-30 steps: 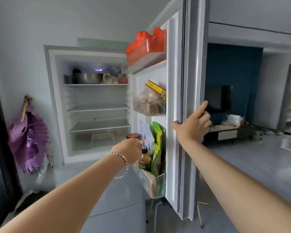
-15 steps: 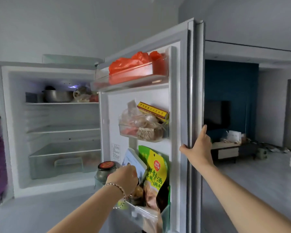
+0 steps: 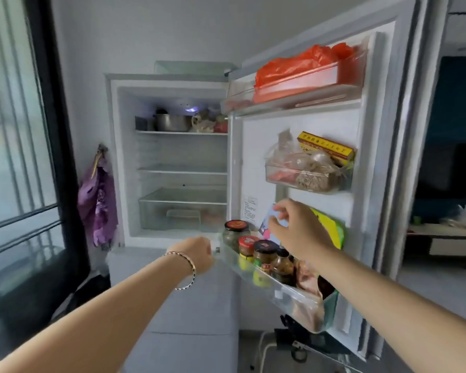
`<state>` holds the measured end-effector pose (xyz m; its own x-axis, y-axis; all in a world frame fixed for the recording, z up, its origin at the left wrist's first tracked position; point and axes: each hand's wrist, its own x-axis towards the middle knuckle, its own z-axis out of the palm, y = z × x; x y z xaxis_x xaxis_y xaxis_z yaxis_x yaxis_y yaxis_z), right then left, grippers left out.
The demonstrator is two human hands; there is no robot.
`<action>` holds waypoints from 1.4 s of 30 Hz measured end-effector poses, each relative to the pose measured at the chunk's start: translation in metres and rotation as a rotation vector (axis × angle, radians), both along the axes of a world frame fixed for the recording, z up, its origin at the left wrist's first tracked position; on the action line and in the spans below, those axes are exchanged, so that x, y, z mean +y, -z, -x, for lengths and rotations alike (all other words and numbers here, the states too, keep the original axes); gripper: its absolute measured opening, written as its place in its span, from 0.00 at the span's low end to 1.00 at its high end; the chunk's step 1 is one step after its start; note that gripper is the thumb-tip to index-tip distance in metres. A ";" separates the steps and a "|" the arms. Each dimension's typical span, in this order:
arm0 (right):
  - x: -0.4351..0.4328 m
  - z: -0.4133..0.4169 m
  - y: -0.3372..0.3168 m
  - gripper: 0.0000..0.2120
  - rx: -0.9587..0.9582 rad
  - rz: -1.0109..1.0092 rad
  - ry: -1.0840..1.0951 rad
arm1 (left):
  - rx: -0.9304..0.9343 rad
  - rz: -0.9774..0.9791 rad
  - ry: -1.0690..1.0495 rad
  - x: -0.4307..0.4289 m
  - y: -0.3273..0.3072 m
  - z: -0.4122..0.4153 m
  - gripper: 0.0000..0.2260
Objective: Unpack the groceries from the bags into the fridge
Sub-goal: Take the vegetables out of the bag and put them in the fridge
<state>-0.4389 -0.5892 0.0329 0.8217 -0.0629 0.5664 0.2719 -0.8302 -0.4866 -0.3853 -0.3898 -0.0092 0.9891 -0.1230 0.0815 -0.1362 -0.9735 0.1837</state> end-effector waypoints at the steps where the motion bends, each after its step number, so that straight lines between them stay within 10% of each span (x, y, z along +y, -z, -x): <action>1: 0.029 -0.001 0.001 0.07 0.196 0.038 -0.082 | 0.044 -0.040 -0.034 0.022 0.006 0.004 0.11; 9: 0.277 0.014 0.051 0.14 0.526 0.585 -0.563 | 0.115 -0.086 -0.500 0.217 0.054 0.110 0.13; 20: 0.530 0.169 0.112 0.11 0.215 0.954 -1.301 | 0.151 0.019 -1.287 0.376 0.102 0.370 0.11; 42: 0.333 0.729 0.219 0.11 -0.529 1.259 -2.524 | 0.083 0.294 -2.727 0.005 0.176 0.851 0.11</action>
